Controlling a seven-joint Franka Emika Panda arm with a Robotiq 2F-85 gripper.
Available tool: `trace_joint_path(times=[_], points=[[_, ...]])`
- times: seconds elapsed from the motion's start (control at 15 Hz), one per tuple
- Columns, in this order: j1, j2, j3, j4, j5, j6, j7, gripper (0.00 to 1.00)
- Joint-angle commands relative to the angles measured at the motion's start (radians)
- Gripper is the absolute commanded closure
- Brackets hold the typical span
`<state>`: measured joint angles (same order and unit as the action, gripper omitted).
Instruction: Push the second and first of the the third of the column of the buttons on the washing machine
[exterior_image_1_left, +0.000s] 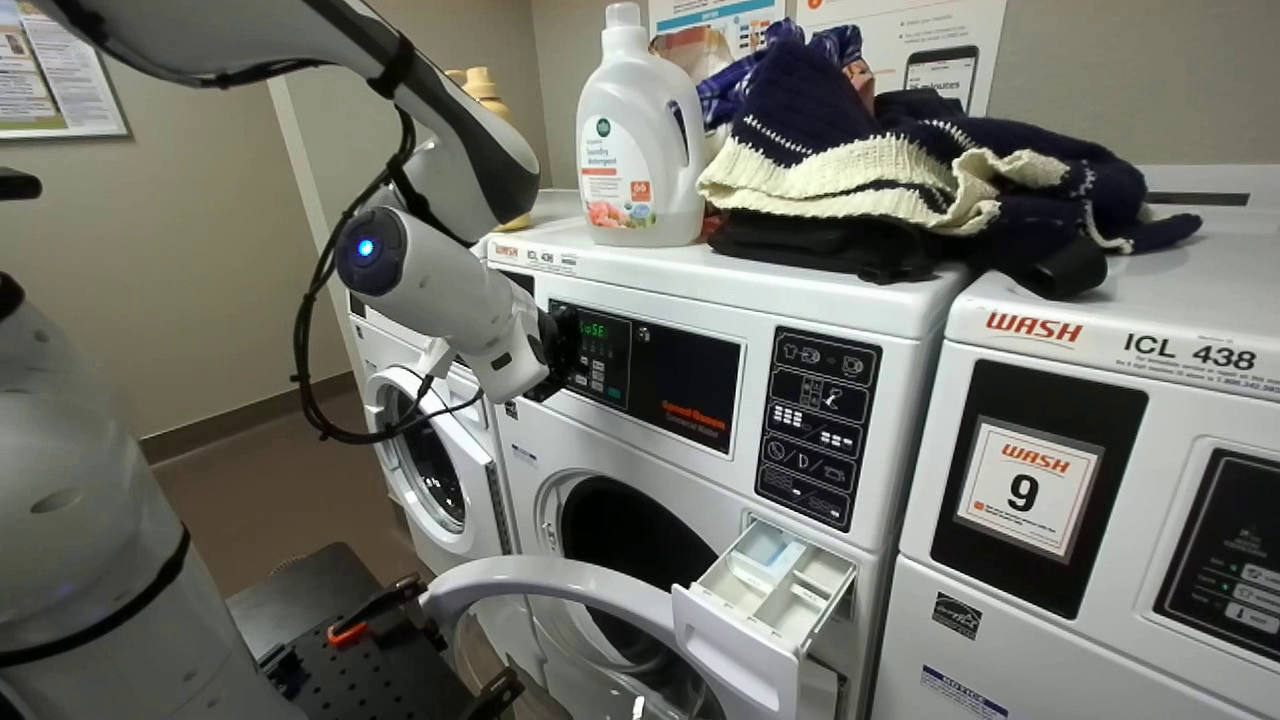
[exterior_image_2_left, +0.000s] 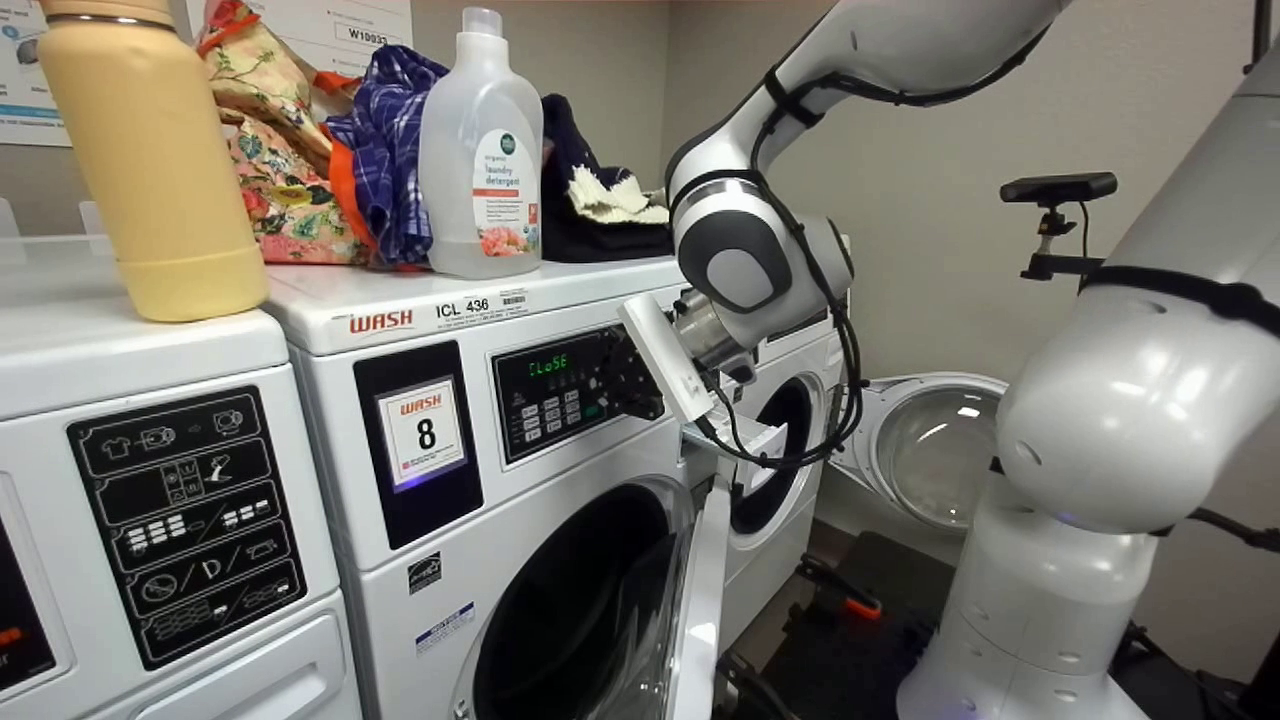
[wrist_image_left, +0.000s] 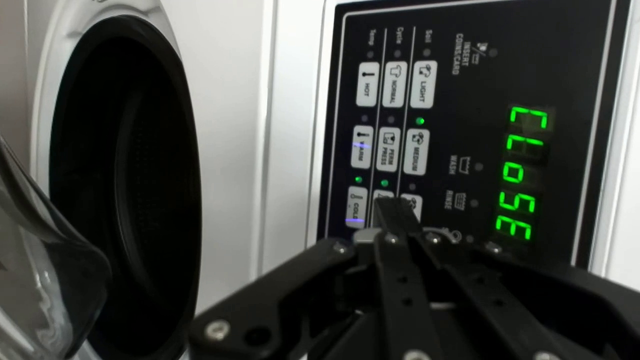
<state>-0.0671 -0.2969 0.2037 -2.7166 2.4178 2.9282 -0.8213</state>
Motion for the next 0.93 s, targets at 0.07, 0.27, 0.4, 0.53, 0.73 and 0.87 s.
trace_joint_path(times=[0.07,0.27,0.4,0.53,0.73,0.87], points=[[-0.044,0.056,0.017,0.049,0.077,-0.034,-0.088,0.98],[-0.055,0.097,0.019,0.08,0.123,-0.034,-0.143,0.98],[-0.066,0.132,0.019,0.108,0.167,-0.036,-0.189,0.98],[-0.07,0.152,0.022,0.123,0.221,-0.042,-0.233,0.98],[-0.106,0.142,0.036,0.123,0.197,-0.045,-0.212,0.98],[-0.125,0.13,0.051,0.118,0.192,-0.044,-0.203,0.98]])
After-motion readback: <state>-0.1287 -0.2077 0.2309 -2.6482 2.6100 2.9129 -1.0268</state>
